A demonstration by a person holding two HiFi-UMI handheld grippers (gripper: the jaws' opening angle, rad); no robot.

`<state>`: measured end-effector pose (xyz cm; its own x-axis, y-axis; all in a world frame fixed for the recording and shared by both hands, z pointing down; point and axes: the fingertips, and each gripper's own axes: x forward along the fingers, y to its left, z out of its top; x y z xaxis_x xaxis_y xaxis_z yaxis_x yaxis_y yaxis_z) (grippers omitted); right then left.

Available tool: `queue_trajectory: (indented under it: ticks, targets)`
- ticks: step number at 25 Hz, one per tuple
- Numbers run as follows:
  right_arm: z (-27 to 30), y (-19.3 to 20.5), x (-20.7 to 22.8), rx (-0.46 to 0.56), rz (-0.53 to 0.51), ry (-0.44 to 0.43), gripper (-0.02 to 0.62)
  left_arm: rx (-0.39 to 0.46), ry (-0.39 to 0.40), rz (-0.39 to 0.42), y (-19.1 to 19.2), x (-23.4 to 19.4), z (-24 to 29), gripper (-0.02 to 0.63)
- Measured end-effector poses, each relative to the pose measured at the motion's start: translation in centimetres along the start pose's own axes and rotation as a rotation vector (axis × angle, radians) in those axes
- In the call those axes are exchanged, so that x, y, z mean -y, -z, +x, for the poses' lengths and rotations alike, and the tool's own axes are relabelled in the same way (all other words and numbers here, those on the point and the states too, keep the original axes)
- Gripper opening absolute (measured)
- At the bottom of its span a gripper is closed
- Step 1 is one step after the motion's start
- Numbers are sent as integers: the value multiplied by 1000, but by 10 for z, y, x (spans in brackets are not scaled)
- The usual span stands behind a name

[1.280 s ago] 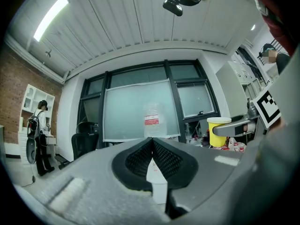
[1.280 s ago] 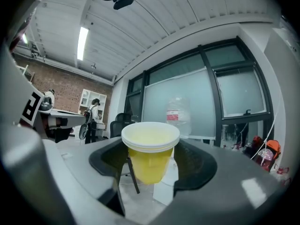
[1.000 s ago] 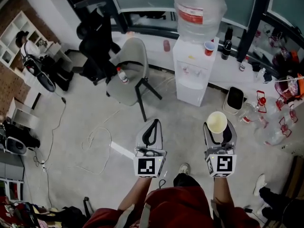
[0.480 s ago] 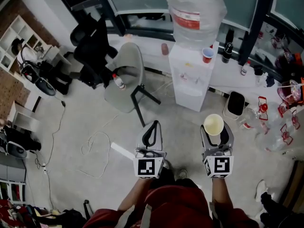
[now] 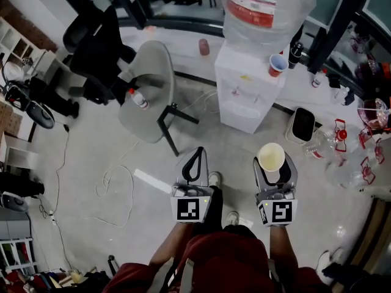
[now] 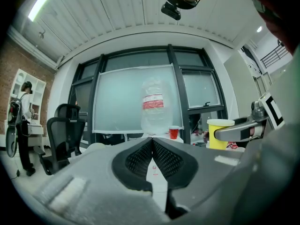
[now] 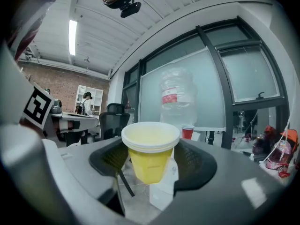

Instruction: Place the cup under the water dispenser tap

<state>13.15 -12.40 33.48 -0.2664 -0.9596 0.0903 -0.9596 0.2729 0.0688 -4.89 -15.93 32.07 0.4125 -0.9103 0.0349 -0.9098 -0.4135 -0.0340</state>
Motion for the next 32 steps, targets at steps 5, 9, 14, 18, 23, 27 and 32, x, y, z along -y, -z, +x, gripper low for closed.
queue_trajectory:
  ticks: [5, 9, 14, 18, 23, 27, 32]
  targets:
    - [54, 36, -2, -38, 4, 0, 301, -24, 23, -17, 40, -27, 46, -3]
    - [102, 74, -8, -75, 9, -9, 301, -53, 51, -35, 78, -44, 82, -3]
    - [146, 136, -16, -131, 35, -15, 301, -95, 83, -57, 135, -56, 114, -3]
    - [174, 187, -14, -163, 84, -2, 299, -108, 117, -56, 178, -60, 135, -3]
    - [198, 252, -12, -222, 97, 6, 299, -162, 114, -66, 243, -65, 153, -3]
    - [213, 305, -12, -263, 104, 7, 299, -214, 112, -67, 298, -67, 162, -3]
    - [227, 363, -19, -315, 113, -1, 299, -254, 123, -78, 352, -70, 167, -3]
